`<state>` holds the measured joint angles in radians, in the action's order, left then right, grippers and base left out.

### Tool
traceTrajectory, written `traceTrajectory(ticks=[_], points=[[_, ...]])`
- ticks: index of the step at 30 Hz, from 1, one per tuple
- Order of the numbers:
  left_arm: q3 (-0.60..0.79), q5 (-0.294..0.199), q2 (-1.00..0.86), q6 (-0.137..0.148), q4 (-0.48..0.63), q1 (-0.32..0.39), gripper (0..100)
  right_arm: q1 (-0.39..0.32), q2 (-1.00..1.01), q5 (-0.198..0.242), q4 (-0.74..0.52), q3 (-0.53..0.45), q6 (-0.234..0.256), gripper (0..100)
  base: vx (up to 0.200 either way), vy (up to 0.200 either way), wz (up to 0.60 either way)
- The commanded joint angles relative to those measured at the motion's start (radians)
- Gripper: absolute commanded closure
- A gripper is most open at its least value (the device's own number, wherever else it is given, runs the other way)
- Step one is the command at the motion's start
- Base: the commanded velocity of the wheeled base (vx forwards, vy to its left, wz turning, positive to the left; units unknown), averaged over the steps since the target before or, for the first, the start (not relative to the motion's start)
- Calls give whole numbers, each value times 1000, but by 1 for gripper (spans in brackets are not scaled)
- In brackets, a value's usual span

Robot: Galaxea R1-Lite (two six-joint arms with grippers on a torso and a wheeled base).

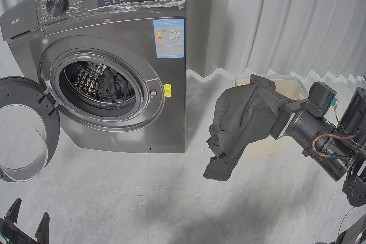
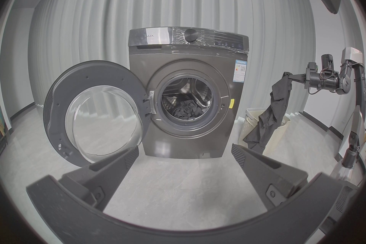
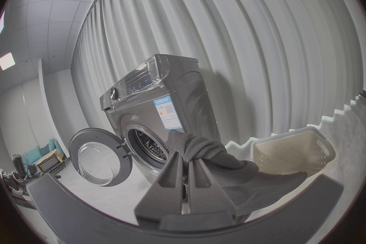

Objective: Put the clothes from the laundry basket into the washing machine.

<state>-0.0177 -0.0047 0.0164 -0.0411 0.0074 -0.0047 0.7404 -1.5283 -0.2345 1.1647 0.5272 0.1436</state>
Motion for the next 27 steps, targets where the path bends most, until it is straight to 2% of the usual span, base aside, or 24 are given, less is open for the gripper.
traceTrajectory(ticks=[1,10,25,27], points=[[15,0,-13,0,0,0,0,7,-4,0,12,0,-1,100,0,200,0],[15,0,-13,0,0,0,0,7,-4,0,13,0,-1,100,0,0,0],[15,0,-13,0,0,0,0,7,-4,0,13,0,-1,100,-200,0,0],[15,0,-13,0,0,0,0,7,-4,0,13,0,-1,100,0,0,0]])
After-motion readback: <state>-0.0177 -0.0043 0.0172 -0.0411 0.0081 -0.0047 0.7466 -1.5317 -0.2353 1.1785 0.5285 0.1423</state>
